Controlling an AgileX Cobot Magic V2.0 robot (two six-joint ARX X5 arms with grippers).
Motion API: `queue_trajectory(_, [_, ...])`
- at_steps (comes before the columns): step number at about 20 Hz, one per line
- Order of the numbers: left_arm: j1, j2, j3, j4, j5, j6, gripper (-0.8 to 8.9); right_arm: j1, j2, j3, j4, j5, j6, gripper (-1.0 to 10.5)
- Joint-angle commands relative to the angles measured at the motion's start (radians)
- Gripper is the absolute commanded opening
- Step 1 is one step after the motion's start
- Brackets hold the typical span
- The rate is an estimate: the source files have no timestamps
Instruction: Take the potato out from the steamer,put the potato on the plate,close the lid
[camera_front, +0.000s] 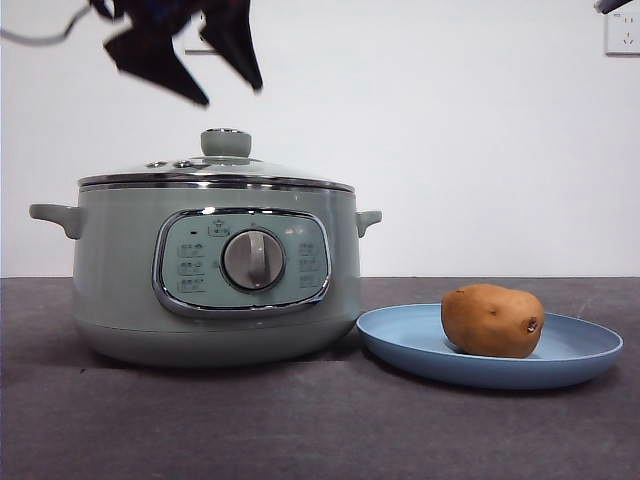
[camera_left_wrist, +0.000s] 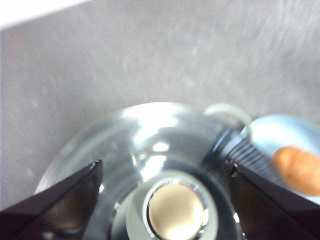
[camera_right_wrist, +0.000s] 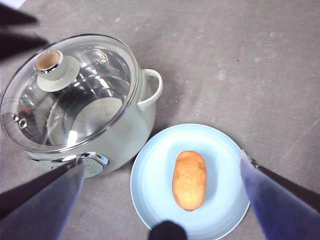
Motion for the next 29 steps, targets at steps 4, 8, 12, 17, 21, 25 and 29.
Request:
queue_trajectory(4, [0.002, -0.077, 0.206, -0.196, 0.006, -0.004, 4.09, -0.001, 0.0, 0.026, 0.015, -0.005, -0.022, 5.3])
queue_trajectory(8, [0.0, -0.21, 0.234, -0.244, 0.109, -0.016, 4.09, 0.0, 0.0, 0.119, 0.013, -0.006, -0.044, 5.3])
queue_trajectory(12, [-0.001, -0.335, 0.234, -0.266, 0.208, -0.033, 3.98, 0.001, 0.0, 0.196, 0.014, -0.005, -0.045, 3.9])
queue_trajectory(17, [-0.002, -0.378, 0.234, -0.319, 0.208, -0.005, -0.07, 0.001, -0.001, 0.218, 0.042, -0.005, -0.076, 0.0])
queue_trajectory(21, [-0.002, -0.375, 0.234, -0.351, 0.207, -0.006, -0.07, 0.001, 0.0, 0.218, 0.068, 0.0, -0.05, 0.0])
queue_trajectory(25, [-0.002, -0.369, 0.234, -0.405, 0.206, -0.006, -0.04, 0.001, 0.001, 0.218, 0.082, 0.002, -0.013, 0.0])
queue_trajectory(29, [0.0, -0.361, 0.234, -0.426, 0.206, -0.006, -0.04, 0.001, 0.0, 0.218, 0.061, 0.003, -0.013, 0.0])
